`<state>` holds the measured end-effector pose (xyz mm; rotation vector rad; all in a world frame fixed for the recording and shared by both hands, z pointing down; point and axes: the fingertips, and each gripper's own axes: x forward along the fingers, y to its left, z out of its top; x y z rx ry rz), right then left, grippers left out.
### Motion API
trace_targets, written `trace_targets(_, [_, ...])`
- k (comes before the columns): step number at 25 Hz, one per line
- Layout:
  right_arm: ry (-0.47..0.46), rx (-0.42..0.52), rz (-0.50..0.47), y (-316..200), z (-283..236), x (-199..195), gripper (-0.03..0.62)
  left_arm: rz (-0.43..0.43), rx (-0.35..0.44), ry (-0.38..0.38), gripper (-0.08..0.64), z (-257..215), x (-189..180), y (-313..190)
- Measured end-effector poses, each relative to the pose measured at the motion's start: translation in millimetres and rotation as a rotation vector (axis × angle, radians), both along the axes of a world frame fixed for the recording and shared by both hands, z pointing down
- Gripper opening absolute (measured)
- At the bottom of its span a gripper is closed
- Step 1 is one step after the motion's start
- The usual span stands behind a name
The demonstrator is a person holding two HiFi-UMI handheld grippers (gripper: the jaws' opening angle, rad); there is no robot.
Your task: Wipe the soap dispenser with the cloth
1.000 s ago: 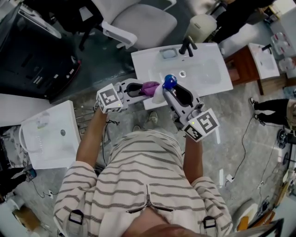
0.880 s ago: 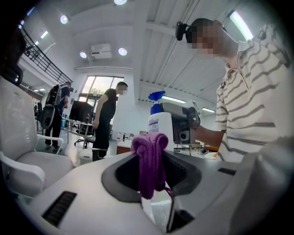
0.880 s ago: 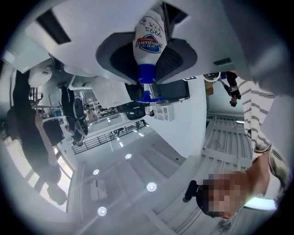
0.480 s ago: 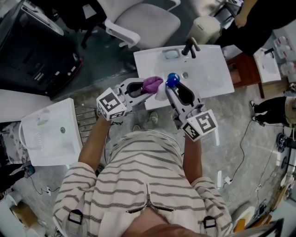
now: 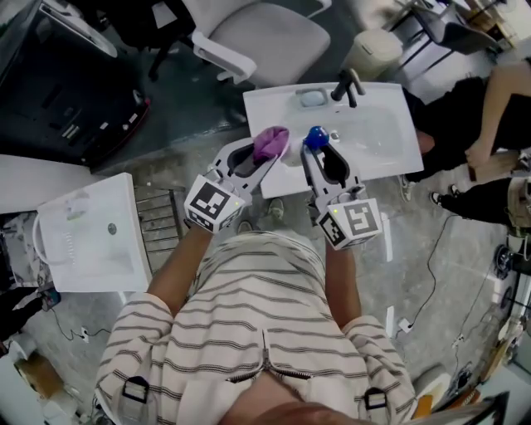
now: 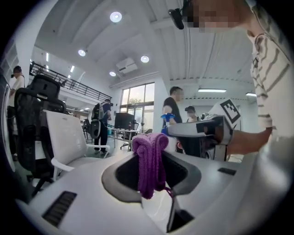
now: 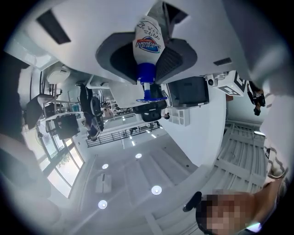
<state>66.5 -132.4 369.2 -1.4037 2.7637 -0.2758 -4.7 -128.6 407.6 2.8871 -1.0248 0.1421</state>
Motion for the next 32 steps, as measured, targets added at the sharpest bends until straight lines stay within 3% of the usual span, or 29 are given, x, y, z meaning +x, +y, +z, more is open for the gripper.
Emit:
trace_targets(8, [0.061,0.002,-0.037,-26.2,27.5,-13.4,0.134,-0.202,-0.013,-0.013,0.118,8.0,-32.9,-18.7])
trace_targets(18, [0.162,-0.05,-0.099,-74.5,109.5,-45.8,0.133,-0.347,-0.084,-0.047,0.118,35.4,-67.4,-26.1])
trace_targets(32, [0.232,-0.128,-0.151,-136.6,210.5,-74.6,0.135,-0.433,-0.197,-0.061,0.118,79.3,-76.5,-19.9])
